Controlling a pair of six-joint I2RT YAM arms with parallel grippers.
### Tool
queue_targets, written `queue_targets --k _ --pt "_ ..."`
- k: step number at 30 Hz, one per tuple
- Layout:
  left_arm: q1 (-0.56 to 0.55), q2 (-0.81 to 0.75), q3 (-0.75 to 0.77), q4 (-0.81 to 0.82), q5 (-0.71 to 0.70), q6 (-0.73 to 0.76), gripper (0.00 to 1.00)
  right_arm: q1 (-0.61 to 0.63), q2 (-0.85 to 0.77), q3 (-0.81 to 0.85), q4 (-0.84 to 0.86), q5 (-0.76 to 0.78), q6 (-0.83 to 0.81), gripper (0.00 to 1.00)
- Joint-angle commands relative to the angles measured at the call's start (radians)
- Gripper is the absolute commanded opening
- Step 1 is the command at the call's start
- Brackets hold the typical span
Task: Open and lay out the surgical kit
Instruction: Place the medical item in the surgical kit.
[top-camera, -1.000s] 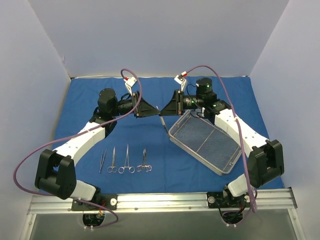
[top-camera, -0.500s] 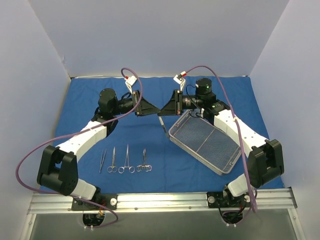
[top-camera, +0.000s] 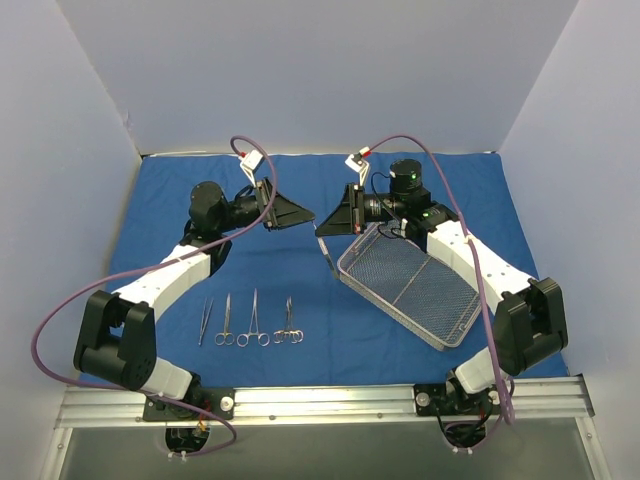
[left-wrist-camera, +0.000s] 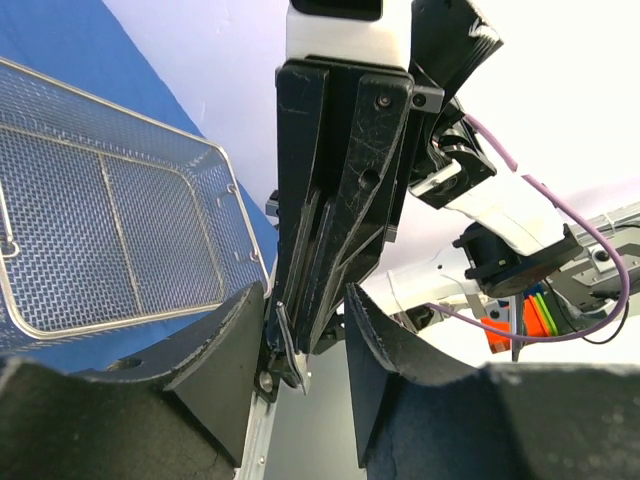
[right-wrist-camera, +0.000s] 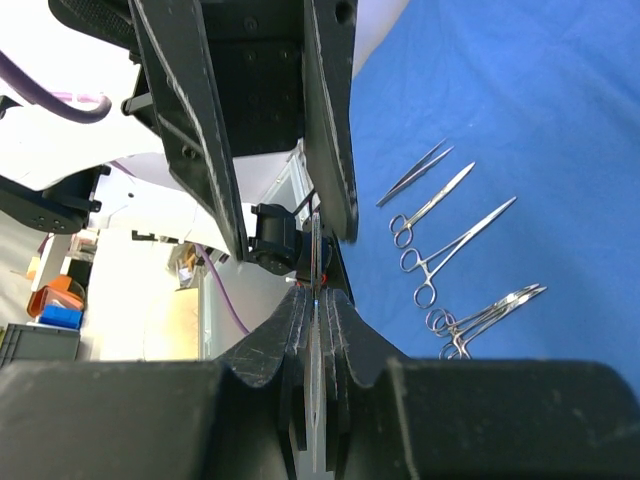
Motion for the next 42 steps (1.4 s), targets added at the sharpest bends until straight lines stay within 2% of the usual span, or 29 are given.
queue_targets --k 1,15,18,21,23,24,25,26,28,29,30,31,32,33,34,35,36,37,38,39,41,42 --pt "0.013 -0.004 0.001 0.103 -0.006 -0.021 0.47 0.001 -0.007 0.005 0.014 -0.042 -0.011 0.00" --pt "-0.003 0.014 -0.020 0.114 0.007 -0.033 0.43 0.001 -0.015 0.001 0.029 -0.024 0.002 0.00" --pt "-0.003 0.017 -0.014 0.115 0.014 -0.038 0.37 0.003 -0.015 -0.006 0.046 -0.024 0.015 0.00" --pt "-0.003 0.022 -0.008 0.117 0.023 -0.042 0.20 0.003 -0.018 -0.008 0.054 -0.024 0.020 0.00" --pt "-0.003 0.028 0.004 0.111 0.033 -0.042 0.02 0.003 -0.016 -0.008 0.053 -0.019 0.020 0.00" --pt "-0.003 0.028 0.006 0.102 0.037 -0.044 0.02 0.003 -0.015 -0.005 0.048 -0.015 0.020 0.00" --pt "-0.003 0.026 0.015 0.080 0.043 -0.026 0.02 0.003 -0.015 -0.003 0.027 -0.010 0.009 0.05" --pt "0.001 0.025 0.024 0.041 0.044 -0.003 0.02 0.003 -0.013 0.014 -0.007 -0.004 -0.007 0.16" --pt "0.014 0.010 0.050 -0.166 0.049 0.125 0.02 -0.005 -0.019 0.041 -0.143 0.048 -0.069 0.44" --pt "0.022 0.002 0.081 -0.238 0.047 0.175 0.02 -0.008 -0.022 0.053 -0.182 0.063 -0.119 0.50" --pt "0.046 -0.016 0.098 -0.411 0.040 0.232 0.02 -0.013 -0.029 0.073 -0.217 0.080 -0.139 0.54" --pt "0.063 -0.024 0.116 -0.506 0.020 0.354 0.02 -0.036 -0.033 0.080 -0.287 0.106 -0.155 0.59" --pt "0.080 -0.029 0.165 -0.700 0.012 0.414 0.02 -0.050 -0.041 0.081 -0.309 0.111 -0.170 0.63" --pt "0.097 -0.038 0.196 -0.813 -0.002 0.486 0.02 -0.068 -0.058 0.081 -0.326 0.117 -0.178 0.64" --pt "0.134 -0.040 0.227 -0.908 -0.020 0.623 0.02 -0.103 -0.068 0.084 -0.387 0.160 -0.188 0.66" --pt "0.152 -0.041 0.300 -1.111 -0.066 0.695 0.02 -0.126 -0.073 0.089 -0.430 0.181 -0.231 0.66" --pt "0.171 -0.037 0.337 -1.212 -0.100 0.824 0.02 -0.145 -0.082 0.103 -0.470 0.201 -0.257 0.67" --pt "0.198 -0.029 0.377 -1.300 -0.147 0.887 0.02 -0.172 -0.087 0.110 -0.556 0.267 -0.280 0.67" --pt "0.203 -0.020 0.417 -1.469 -0.248 0.943 0.02 -0.178 -0.091 0.116 -0.591 0.306 -0.302 0.67" --pt "0.205 0.003 0.499 -1.551 -0.323 1.052 0.02 -0.180 -0.104 0.116 -0.615 0.336 -0.334 0.67" --pt "0.192 0.019 0.552 -1.702 -0.508 1.122 0.02 -0.182 -0.113 0.110 -0.661 0.378 -0.348 0.67" --pt "0.192 0.023 0.567 -1.731 -0.554 1.151 0.02 -0.180 -0.124 0.098 -0.662 0.383 -0.341 0.67"
